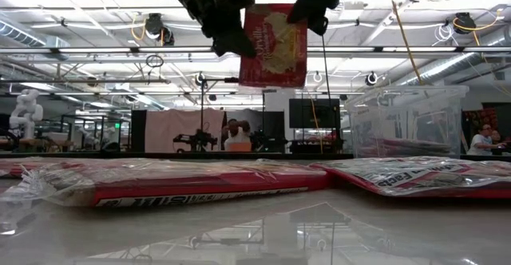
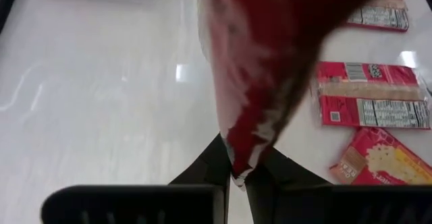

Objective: Sort popcorn bags into baskets
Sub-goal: Put the red popcorn bag into the transparent container

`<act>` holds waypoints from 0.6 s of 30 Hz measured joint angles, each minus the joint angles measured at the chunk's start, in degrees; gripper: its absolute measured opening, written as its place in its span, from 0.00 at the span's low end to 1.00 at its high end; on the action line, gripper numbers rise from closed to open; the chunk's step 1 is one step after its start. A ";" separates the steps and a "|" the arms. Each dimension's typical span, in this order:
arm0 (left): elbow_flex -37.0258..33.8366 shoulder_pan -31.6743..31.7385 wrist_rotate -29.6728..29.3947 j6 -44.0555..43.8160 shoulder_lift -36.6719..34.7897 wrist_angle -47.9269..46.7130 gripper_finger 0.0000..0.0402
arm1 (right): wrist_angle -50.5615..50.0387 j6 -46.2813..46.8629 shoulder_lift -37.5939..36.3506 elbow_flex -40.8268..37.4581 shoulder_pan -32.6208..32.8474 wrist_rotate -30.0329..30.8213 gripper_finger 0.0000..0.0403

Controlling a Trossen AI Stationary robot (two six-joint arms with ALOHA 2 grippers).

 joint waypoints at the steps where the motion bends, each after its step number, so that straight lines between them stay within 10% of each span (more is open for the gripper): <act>1: 0.00 0.00 -0.01 0.28 0.00 0.43 0.07 | 1.04 1.11 0.02 -0.37 0.16 -0.14 0.28; 7: 0.00 0.00 -0.91 -1.07 0.00 0.99 0.08 | 2.58 2.76 0.02 -0.92 0.28 -0.19 0.04; 18: 0.07 -2.40 -17.98 -1.91 -5.55 3.19 0.35 | -1.93 5.21 -6.04 -1.03 -2.36 -0.25 0.02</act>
